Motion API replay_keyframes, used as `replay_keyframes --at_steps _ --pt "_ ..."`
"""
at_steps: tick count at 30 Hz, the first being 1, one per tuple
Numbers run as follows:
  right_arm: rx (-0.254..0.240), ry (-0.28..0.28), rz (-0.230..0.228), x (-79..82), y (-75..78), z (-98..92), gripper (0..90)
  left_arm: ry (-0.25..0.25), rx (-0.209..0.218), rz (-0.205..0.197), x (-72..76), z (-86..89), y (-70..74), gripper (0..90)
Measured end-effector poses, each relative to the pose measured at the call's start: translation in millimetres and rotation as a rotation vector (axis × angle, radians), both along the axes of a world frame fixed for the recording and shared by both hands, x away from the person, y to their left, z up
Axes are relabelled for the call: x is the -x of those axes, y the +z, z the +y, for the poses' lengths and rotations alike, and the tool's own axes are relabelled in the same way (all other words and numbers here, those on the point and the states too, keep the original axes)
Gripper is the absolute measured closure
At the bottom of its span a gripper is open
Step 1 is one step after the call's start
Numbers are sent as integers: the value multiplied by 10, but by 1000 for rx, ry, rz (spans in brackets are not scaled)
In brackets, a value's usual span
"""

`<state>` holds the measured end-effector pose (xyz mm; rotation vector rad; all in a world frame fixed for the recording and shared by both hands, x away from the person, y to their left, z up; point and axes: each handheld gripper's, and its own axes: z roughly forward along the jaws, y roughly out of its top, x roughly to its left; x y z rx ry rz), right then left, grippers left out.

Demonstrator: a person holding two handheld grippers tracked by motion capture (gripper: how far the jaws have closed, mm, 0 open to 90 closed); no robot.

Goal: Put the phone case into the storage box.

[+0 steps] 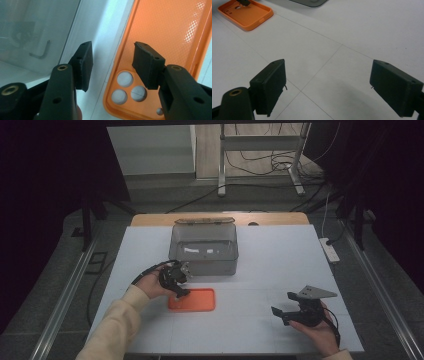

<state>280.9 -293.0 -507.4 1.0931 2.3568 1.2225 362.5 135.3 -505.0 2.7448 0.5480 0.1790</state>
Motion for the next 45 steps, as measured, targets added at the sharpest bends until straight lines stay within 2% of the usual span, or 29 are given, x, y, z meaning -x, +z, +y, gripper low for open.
replay_keyframes --at_steps 11,23,29,35,42,45 --pt "-2 3 -1 0 -1 1 139 5 6 12 -18 -12 0 570" --pt "2 2 1 -2 -2 1 139 -6 17 19 -33 -36 -5 583" --pt "0 3 3 -3 -6 5 139 -8 5 50 -58 -77 3 609" --pt "1 5 2 -2 -6 6 139 -2 -7 100 -111 -108 13 630" --pt "2 5 1 -4 -7 6 139 -2 -9 131 -142 -139 18 675" --pt "2 5 1 -3 -7 7 139 -6 -13 131 -145 -162 19 697"
